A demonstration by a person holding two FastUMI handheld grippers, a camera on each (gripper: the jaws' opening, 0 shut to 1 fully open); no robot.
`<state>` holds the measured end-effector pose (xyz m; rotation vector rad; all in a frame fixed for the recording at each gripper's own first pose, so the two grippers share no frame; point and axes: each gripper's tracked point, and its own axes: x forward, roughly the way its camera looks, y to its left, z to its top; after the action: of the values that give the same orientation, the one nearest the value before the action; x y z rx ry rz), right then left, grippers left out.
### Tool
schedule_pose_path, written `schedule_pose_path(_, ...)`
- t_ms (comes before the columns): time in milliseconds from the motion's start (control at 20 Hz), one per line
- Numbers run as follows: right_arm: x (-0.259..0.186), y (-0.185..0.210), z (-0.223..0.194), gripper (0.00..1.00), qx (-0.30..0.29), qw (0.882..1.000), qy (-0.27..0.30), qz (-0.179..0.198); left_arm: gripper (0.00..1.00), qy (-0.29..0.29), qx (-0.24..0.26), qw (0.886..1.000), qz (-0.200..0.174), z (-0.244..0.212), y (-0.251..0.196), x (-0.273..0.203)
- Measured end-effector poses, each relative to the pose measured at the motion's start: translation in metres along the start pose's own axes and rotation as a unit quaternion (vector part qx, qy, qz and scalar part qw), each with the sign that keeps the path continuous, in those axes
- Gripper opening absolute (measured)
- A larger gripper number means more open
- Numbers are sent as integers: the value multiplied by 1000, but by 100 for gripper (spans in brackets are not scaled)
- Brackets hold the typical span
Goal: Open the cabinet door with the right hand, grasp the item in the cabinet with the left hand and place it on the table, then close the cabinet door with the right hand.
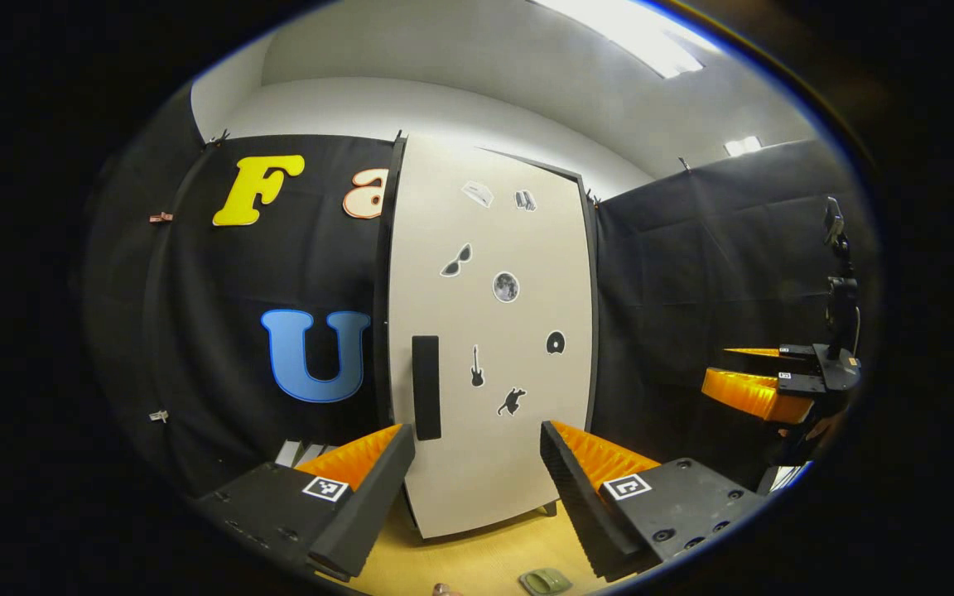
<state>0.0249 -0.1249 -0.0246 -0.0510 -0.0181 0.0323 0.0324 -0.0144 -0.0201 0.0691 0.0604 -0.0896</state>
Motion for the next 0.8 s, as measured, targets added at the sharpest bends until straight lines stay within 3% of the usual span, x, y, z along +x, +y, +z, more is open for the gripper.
schedule_pose_path(800, -11, 3, -1, 97, 11, 1000, 4, 12, 96, 6, -2, 1000, 3, -3, -1, -4)
